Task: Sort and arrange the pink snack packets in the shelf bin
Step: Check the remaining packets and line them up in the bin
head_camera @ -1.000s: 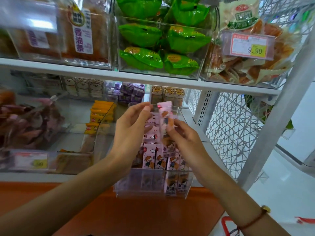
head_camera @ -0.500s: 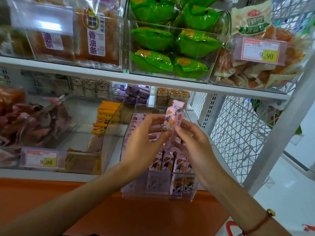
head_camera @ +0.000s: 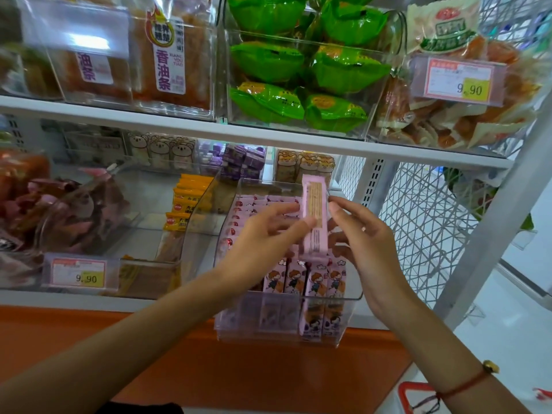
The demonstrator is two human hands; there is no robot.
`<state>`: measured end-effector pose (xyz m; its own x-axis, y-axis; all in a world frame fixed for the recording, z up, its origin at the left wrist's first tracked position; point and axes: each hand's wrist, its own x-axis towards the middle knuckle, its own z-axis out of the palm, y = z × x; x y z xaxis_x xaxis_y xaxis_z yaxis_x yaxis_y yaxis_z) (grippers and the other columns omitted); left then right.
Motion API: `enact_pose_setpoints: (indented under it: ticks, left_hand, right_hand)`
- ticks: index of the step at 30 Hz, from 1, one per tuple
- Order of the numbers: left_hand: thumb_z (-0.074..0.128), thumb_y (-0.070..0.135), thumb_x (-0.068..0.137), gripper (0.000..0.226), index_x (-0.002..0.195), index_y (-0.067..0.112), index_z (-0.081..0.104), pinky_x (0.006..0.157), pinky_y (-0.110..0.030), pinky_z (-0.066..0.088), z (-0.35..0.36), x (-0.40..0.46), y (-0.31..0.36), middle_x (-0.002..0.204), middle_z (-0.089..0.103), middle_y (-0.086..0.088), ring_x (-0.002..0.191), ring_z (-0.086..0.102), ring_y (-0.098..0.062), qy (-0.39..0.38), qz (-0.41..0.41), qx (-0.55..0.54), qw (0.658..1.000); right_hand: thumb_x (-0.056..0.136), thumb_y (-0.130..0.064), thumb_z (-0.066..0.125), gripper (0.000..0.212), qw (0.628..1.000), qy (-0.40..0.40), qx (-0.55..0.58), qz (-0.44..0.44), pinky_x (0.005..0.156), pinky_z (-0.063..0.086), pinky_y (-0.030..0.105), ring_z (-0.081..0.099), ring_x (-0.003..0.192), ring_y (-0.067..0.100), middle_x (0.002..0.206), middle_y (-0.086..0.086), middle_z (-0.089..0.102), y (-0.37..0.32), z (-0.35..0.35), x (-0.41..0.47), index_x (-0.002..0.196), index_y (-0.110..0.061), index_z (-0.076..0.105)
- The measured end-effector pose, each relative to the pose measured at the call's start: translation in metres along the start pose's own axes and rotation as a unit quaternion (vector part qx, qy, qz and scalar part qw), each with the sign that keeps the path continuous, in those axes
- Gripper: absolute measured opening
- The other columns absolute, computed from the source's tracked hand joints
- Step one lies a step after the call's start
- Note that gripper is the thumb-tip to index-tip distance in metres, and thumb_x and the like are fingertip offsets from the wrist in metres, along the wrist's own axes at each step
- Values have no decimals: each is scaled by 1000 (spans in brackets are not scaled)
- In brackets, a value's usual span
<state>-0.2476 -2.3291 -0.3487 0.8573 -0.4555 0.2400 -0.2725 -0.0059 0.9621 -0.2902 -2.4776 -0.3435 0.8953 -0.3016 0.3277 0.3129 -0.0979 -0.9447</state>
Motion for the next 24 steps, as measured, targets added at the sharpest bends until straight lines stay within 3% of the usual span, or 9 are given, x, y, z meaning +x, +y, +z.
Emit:
enact_pose_setpoints:
  ticks: [3,8,10,13,17,20,24]
  left_hand:
    - [60,46,84,35,106,21,69,70,-22,56,-4,1,2,94,75,5,85,71,-8,-25,-89,-57,994]
    - [62,47,85,32,100,20,69,62,-17,54,-2,2,-1,91,75,6,79,72,-7,-33,-142,-92,985]
    - [60,44,87,28,105,24,67,60,-15,53,-3,1,0,89,75,8,79,71,-5,-30,-122,-75,989]
    - [61,39,87,41,125,27,54,65,-17,55,-5,2,0,99,74,7,84,70,-3,-10,-61,-12,998]
    - [61,20,90,41,129,27,49,75,-11,52,-8,2,0,113,64,12,96,64,3,9,62,62,996]
    - [62,6,88,40,123,23,51,91,-17,49,-10,1,1,115,63,10,106,61,-1,6,107,83,991]
    - [61,5,88,39,122,23,51,95,-21,49,-11,-1,2,118,62,9,110,59,-3,-1,115,82,990]
  right_hand:
    - [87,-32,61,24,1000,-8,-7,25,47,44,12,62,56,0,68,-12,70,3,-1,0,108,-24,67]
    - [86,-36,61,26,999,-5,-3,49,51,47,17,65,68,11,84,-1,73,5,0,2,110,-26,65]
    - [89,-34,59,30,998,-21,-2,54,59,49,20,69,76,10,94,-2,73,5,0,3,119,-29,61]
    - [91,-28,57,37,998,-54,-10,22,81,51,25,67,94,4,102,-11,72,4,0,3,128,-33,56]
    - [83,-20,69,37,997,-60,-15,-55,70,51,11,66,95,-1,102,-17,70,2,2,-1,116,-33,60]
    - [78,-13,73,28,995,-56,-13,-84,73,51,12,67,93,1,99,-14,71,3,1,-1,99,-27,61]
    - [76,-13,74,26,993,-62,-12,-98,76,53,16,68,94,4,98,-11,72,5,0,-1,95,-26,61]
